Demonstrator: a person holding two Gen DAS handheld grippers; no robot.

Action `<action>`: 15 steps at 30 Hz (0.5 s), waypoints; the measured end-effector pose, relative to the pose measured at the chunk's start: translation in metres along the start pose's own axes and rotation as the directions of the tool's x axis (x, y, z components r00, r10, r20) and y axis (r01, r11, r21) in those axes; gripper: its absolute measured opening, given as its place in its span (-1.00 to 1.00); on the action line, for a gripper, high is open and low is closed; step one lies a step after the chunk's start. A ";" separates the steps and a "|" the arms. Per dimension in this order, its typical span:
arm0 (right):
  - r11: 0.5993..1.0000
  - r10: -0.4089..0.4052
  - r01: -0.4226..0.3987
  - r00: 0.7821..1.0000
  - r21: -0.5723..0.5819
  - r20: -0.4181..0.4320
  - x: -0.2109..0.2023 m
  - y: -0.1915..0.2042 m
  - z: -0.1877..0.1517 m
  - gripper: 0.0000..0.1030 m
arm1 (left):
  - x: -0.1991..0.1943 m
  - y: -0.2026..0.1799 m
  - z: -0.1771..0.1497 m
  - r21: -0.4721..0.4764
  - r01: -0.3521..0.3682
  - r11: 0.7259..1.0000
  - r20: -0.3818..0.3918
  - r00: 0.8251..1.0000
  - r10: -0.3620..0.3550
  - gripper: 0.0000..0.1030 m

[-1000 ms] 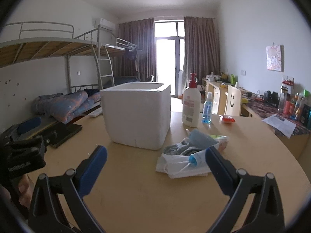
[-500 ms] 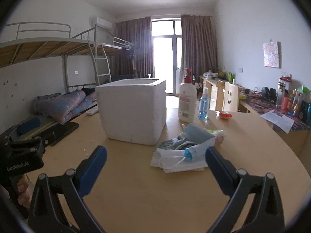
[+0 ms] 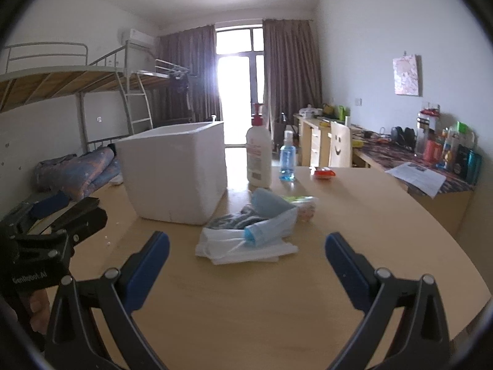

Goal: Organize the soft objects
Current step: 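Move the right tool toward the blue mask and grey cloth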

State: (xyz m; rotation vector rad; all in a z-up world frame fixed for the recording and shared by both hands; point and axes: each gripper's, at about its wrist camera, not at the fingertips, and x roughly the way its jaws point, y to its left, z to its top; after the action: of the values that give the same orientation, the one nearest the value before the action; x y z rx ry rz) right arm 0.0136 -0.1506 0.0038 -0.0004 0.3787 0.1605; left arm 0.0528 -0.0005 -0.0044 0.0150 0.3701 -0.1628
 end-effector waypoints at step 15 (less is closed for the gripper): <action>0.999 -0.029 0.031 0.998 0.024 -0.059 0.013 -0.023 -0.003 0.98 | 0.034 -0.012 0.005 0.032 0.067 0.997 -0.089 0.994 -0.063 0.98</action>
State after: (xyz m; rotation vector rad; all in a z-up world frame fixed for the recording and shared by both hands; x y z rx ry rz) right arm 0.0281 -0.1717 -0.0043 0.0133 0.4393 0.1262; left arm 0.0839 -0.0174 -0.0121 0.0451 0.4554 -0.2337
